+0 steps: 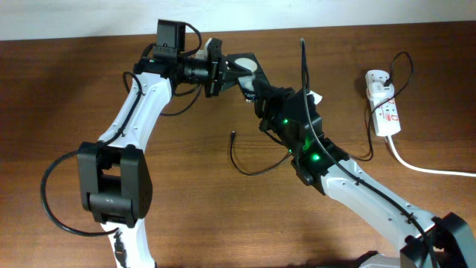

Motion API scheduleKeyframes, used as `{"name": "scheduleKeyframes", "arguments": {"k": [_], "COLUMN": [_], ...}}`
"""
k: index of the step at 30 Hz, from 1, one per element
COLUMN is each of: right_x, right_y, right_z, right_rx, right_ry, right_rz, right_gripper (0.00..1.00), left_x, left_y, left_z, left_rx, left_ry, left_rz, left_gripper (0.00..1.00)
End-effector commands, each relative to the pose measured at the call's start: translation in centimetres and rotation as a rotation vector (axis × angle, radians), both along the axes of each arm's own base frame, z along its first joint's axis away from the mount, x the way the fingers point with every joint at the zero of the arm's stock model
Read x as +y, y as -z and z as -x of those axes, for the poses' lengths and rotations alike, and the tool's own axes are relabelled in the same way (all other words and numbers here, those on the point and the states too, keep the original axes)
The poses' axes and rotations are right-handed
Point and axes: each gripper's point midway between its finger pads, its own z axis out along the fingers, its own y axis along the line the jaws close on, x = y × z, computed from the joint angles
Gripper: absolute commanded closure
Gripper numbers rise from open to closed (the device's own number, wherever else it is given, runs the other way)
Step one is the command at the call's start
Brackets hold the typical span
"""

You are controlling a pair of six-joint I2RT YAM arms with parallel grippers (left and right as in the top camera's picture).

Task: Plug charger to phone and switch on socket

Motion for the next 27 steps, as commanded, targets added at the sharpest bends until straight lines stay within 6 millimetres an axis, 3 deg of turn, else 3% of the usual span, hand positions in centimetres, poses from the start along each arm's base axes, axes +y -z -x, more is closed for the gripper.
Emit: {"name": "scheduleKeyframes", "arguments": {"k": [1, 9, 12, 17, 20, 24, 26, 27], "right_x": [1.2, 1.2, 1.2, 1.2, 1.1, 1.0, 1.0, 1.1], "right_y": [-0.1, -0.1, -0.1, -0.1, 0.1, 2.2, 3.5, 4.0], "right_z": [0.3, 0.3, 0.3, 0.3, 0.4, 0.9, 1.5, 1.8], "right_rx": [-0.016, -0.016, -0.016, -0.016, -0.013, 0.048, 0.029, 0.027], "right_ry": [-0.048, -0.047, -0.047, -0.047, -0.05, -0.069, -0.143, -0.171], "right_rz": [0.031, 0.031, 0.031, 0.031, 0.046, 0.116, 0.284, 0.323], "right_gripper": [0.96, 0.95, 0.84, 0.55, 0.28, 0.12, 0.01, 0.01], "left_x": [-0.7, -0.7, -0.7, -0.3, 0.4, 1.7, 3.3, 4.0], "left_y": [-0.3, -0.2, -0.1, 0.1, 0.6, 0.7, 1.4, 1.6], "left_z": [0.8, 0.6, 0.5, 0.1, -0.7, -1.3, -1.3, -1.3], "left_rx": [0.024, 0.025, 0.023, 0.011, -0.078, -0.213, -0.293, -0.312], "left_ry": [0.034, 0.027, 0.02, 0.004, -0.017, 0.0, 0.013, 0.013], "left_rz": [0.025, 0.019, 0.012, 0.0, -0.036, -0.045, -0.073, -0.082], "left_gripper": [0.94, 1.0, 1.0, 1.0, 1.0, 1.0, 1.0, 1.0]}}
